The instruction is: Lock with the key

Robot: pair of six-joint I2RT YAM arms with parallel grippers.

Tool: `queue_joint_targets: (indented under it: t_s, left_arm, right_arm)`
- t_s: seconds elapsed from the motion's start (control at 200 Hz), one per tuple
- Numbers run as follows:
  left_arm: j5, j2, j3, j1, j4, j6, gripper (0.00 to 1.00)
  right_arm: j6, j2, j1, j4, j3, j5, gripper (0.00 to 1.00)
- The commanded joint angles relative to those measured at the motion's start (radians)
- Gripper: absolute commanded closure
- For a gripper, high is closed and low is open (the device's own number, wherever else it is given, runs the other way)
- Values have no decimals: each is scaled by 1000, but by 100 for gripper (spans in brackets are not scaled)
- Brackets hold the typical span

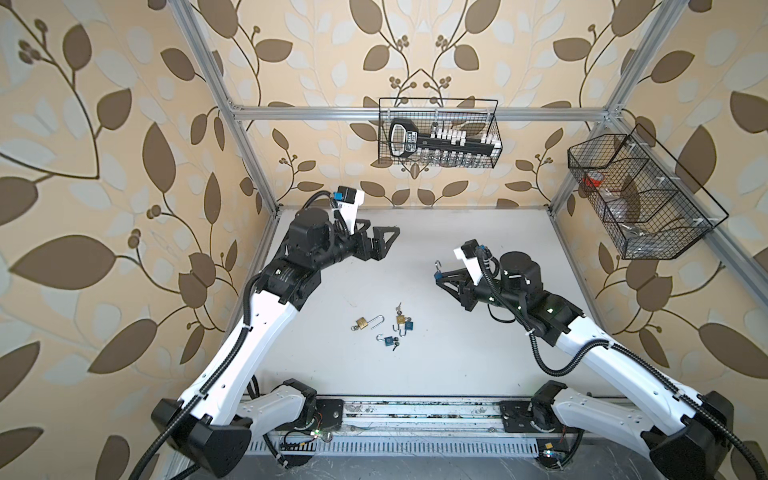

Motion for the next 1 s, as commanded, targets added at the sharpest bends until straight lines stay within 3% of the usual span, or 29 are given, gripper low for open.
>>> queue_joint_targets:
  t_s: [0.0, 0.095, 0.2, 0.41, 0.535, 0.72, 0.995]
  left_arm:
    - [206, 99, 157, 6, -16, 87, 1]
    - [279, 178, 214, 2, 27, 85, 1]
    - [364, 223, 227, 0, 46, 105, 1]
    - [396, 161, 86, -4, 101, 179, 1]
    - [369, 114, 47, -37, 58, 265, 1]
    - [277, 73, 23, -181, -95, 469, 2]
    - [370, 61, 16, -201, -113, 493, 11]
  right_arm:
    - [33, -25, -89, 12, -9, -197, 100]
    - [50, -32, -159, 13, -9, -324, 100]
    - [64, -51, -206, 10, -18, -375, 100]
    - [55, -38, -281, -26, -10, -468, 100]
    - [12, 8, -283, -60, 20, -540, 100]
    - [-66, 58, -281, -136, 78, -622, 100]
    - [-243, 101, -206, -349, 156, -695, 100]
